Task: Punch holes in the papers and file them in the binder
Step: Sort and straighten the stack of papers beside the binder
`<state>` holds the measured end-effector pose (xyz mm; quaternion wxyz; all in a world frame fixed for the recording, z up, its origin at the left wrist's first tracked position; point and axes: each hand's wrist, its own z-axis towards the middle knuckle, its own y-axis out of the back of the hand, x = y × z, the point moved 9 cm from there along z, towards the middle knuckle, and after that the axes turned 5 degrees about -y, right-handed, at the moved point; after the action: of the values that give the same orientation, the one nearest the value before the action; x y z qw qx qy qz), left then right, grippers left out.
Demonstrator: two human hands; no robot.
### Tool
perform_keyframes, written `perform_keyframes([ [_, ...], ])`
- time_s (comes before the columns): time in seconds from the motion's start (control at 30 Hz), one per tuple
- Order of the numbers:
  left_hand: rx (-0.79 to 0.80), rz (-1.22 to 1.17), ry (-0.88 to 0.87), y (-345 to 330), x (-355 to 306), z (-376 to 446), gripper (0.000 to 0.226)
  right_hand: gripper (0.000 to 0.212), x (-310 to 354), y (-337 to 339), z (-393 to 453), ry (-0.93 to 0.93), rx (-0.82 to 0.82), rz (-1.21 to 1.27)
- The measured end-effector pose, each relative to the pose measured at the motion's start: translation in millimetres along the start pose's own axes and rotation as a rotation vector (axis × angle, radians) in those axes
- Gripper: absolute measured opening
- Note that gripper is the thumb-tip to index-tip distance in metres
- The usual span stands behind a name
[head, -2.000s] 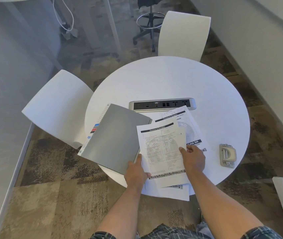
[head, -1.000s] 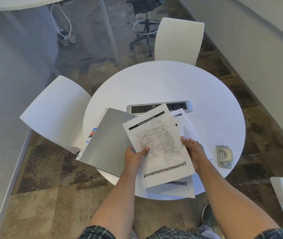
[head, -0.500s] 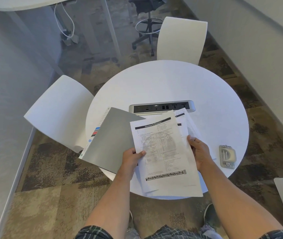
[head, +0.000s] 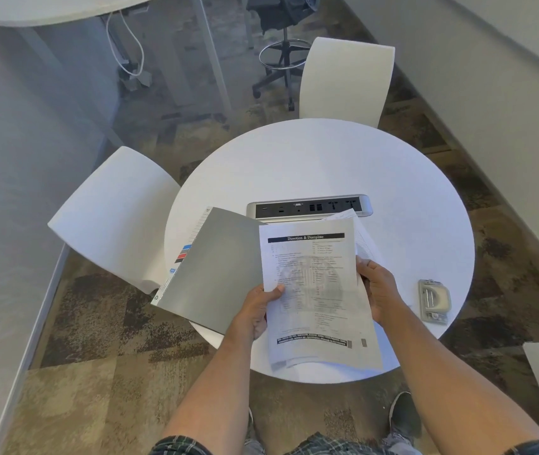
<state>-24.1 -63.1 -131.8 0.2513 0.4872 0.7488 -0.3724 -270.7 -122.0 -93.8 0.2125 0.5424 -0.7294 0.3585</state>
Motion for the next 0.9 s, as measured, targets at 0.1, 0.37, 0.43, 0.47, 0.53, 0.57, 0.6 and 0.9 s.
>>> perform_keyframes([
  [0.1, -0.032, 0.015, -0.037, -2, -3, 2, 0.035, 0.028, 2, -2, 4, 0.026, 0.023, -0.044],
  [0.37, 0.015, -0.035, -0.061, -19, -15, 0, 0.039, 0.051, -11, -14, 4, 0.018, 0.181, -0.299],
  [0.43, 0.056, 0.018, -0.082, -26, -20, 0, 0.043, 0.036, -3, -13, 3, 0.082, 0.139, -0.291],
  [0.47, 0.063, 0.053, -0.112, -28, -26, 0, 0.044, 0.032, 3, -14, 1, 0.121, 0.127, -0.271],
  [0.53, 0.057, 0.127, -0.191, -30, -40, -2, 0.045, 0.032, 18, -17, -1, 0.202, 0.129, -0.238],
  [0.57, 0.050, 0.152, -0.224, -31, -46, -4, 0.045, 0.035, 24, -19, -4, 0.237, 0.137, -0.234],
  [0.6, 0.045, 0.174, -0.255, -31, -52, -6, 0.044, 0.034, 30, -19, -7, 0.265, 0.147, -0.231],
  [0.9, -0.017, 0.437, -0.325, -21, -30, -13, 0.026, 0.048, 4, 4, -6, 0.323, 0.182, -0.382],
])
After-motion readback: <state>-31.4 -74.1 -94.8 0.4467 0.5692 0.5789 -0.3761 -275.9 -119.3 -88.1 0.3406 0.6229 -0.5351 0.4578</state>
